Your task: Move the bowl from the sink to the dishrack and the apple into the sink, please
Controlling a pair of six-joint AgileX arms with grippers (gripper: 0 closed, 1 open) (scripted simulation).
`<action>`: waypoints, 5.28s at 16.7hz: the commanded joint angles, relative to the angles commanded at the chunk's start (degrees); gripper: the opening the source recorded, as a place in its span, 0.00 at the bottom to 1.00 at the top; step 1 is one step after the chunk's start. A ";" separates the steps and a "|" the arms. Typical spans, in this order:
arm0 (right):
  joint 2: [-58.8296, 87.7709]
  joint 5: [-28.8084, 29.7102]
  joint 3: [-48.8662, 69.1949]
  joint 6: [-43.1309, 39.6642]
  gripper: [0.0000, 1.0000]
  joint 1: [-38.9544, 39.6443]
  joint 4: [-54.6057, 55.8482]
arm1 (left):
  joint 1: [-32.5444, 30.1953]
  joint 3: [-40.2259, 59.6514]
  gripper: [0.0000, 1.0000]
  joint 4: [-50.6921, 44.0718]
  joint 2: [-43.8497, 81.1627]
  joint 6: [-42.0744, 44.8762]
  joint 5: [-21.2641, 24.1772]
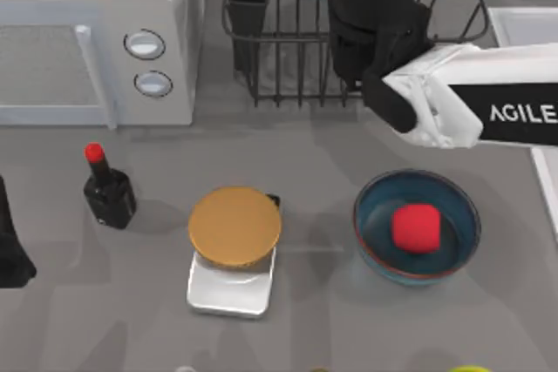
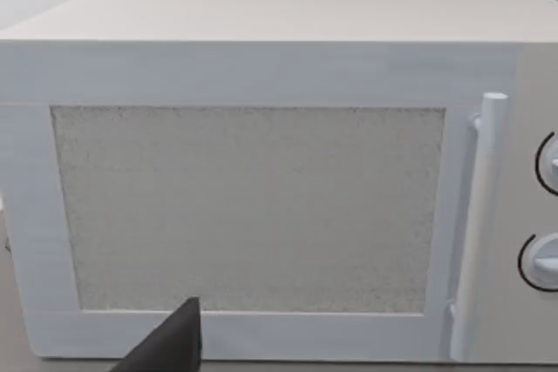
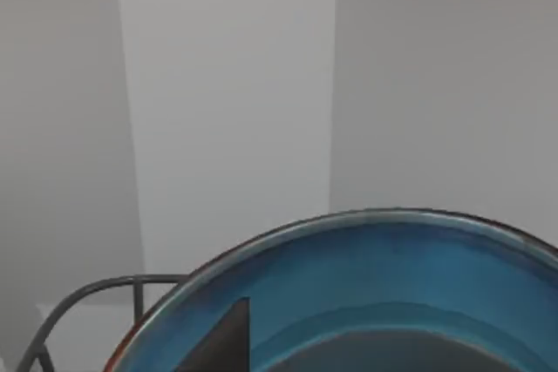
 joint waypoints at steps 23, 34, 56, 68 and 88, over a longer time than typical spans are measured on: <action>-53.06 -28.71 -45.87 0.92 1.00 -18.01 -14.68 | 0.00 0.00 1.00 0.00 0.00 0.00 0.00; -109.33 -37.63 -73.00 -0.62 1.00 -33.67 -36.35 | 0.00 0.00 1.00 0.00 0.00 0.00 0.00; -117.14 -38.11 -76.38 -1.02 1.00 -36.22 -40.15 | 0.00 0.00 1.00 0.00 0.00 0.00 0.00; -115.41 -38.06 -74.97 -0.51 1.00 -35.76 -41.26 | 0.00 0.00 1.00 0.00 0.00 0.00 0.00; -28.13 -38.12 -6.89 22.79 1.00 -13.14 -92.55 | 0.00 0.00 1.00 0.00 0.00 0.00 0.00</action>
